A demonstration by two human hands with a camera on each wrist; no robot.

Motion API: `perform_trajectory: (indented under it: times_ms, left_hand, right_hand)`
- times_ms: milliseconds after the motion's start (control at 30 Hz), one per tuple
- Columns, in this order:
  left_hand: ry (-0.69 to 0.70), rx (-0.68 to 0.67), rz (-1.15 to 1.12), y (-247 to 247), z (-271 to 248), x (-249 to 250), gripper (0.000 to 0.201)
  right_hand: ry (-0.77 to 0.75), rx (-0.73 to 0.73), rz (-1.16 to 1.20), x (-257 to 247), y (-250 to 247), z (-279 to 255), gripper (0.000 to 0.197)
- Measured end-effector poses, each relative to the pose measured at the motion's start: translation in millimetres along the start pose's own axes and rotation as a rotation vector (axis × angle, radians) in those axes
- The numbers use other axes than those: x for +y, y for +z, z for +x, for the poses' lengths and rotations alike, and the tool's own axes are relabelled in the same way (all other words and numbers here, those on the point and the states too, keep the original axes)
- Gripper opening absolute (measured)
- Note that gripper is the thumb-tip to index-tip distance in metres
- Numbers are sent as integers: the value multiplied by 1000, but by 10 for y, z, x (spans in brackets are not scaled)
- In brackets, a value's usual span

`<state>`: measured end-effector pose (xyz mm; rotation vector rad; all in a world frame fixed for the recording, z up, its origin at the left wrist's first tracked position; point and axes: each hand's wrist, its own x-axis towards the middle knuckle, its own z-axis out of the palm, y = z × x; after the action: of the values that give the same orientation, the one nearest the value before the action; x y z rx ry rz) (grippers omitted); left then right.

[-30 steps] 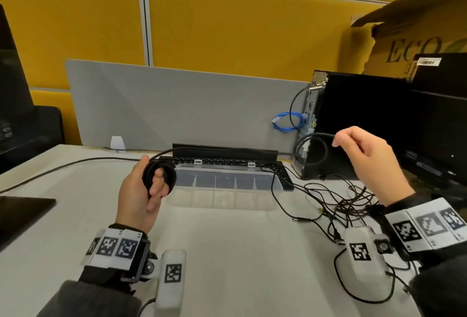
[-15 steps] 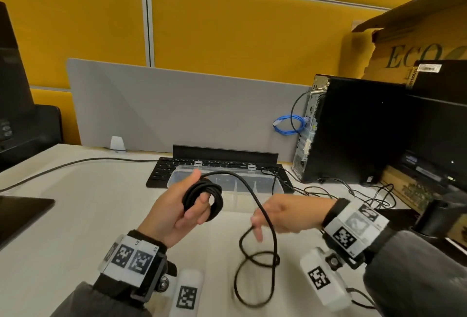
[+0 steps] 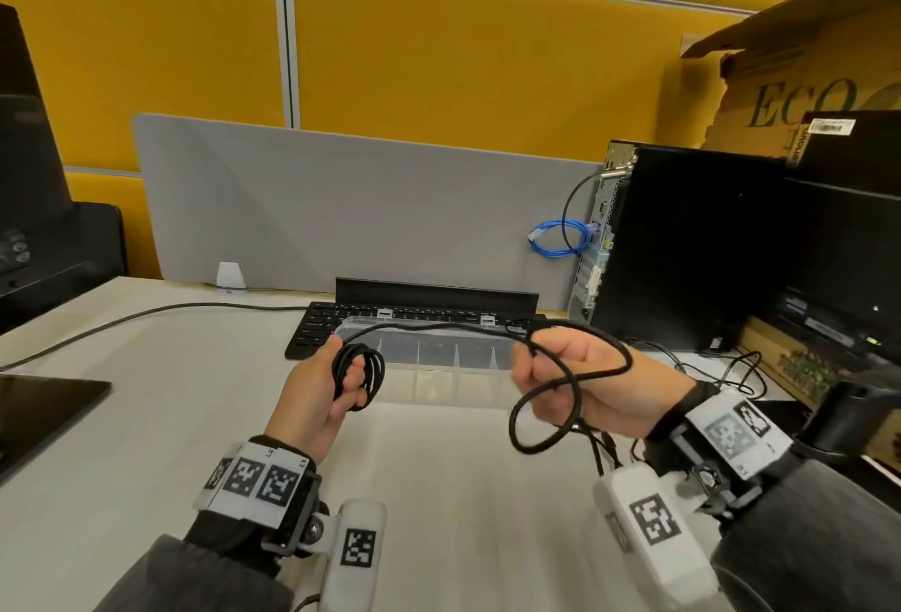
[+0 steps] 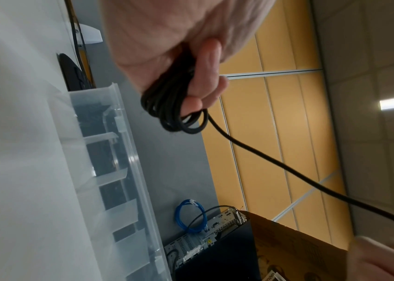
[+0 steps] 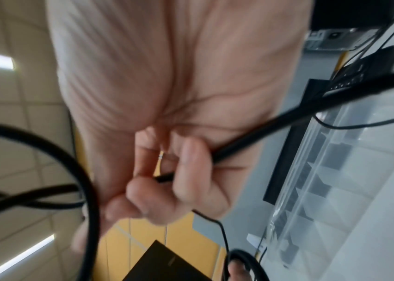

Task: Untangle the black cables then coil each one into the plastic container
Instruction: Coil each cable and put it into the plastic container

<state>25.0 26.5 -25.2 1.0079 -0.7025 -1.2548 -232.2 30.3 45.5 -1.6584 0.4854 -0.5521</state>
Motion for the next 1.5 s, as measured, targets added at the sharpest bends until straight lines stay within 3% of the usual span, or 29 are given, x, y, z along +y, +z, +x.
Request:
perform_trajectory:
  times_ms: [200,367,500,600,667,733,833,967,1033,1100,1167,1233,1300,1400,1433,1500]
  left_hand:
    - [-15,1,58,-17,36,-53,40]
    - [-17,-66,41,40,15,-73,43]
    - [-19,-163,75,128,-12,-133,45]
    - [-22,-110,46,78,35,-148,44]
    - [-28,-26,-34,10,81,-119,38]
    - [-20,58,-148,-74,128,-69,29]
    - [24,153,-257,-229,207,-5,26]
    - [84,230,-301,-382,271,64,30]
    - [133,238,-296,-383,255,91,31]
    - [166,202,-265,-320,201,109,33]
    - [176,110,-212,-217,134,106,35]
    - [184,-7,-138,-108,65,86,39]
    - [193,-105,-62,11,-38,66,44]
    - [154,-251,-14,185,-216,61,51]
    - [140,-294,-1,218,-256,64,54]
    - [121,-356,15,216,-288,75,56]
  right_hand:
    - [-93,-98,76,-22,27,-27,23]
    - [-194,-28,-30,-81,196,56,25]
    - [-160,-30,-91,-62,397,168,24]
    - [-157,-141,-92,-107,419,161,21]
    - [-216,-126,-122,-198,313,90,23]
    - [-259,55,-126,-322,114,-22,36]
    - [-296,444,-60,-536,-291,-249,58]
    - [-324,986,21,-644,-979,-541,40]
    - [-191,1264,-262,-605,-1265,-640,32]
    - [52,1388,-756,-552,-1395,-680,28]
    - [287,1375,-1200,-520,-1237,-577,34]
    - [219,1275,-1366,-481,-841,-334,44]
    - [59,1005,-1343,-378,-322,-51,52]
    - [162,515,-1307,-46,341,306,73]
    - [195,441,-1316,68,475,388,74]
    - [125,450,-1353,230,615,489,72]
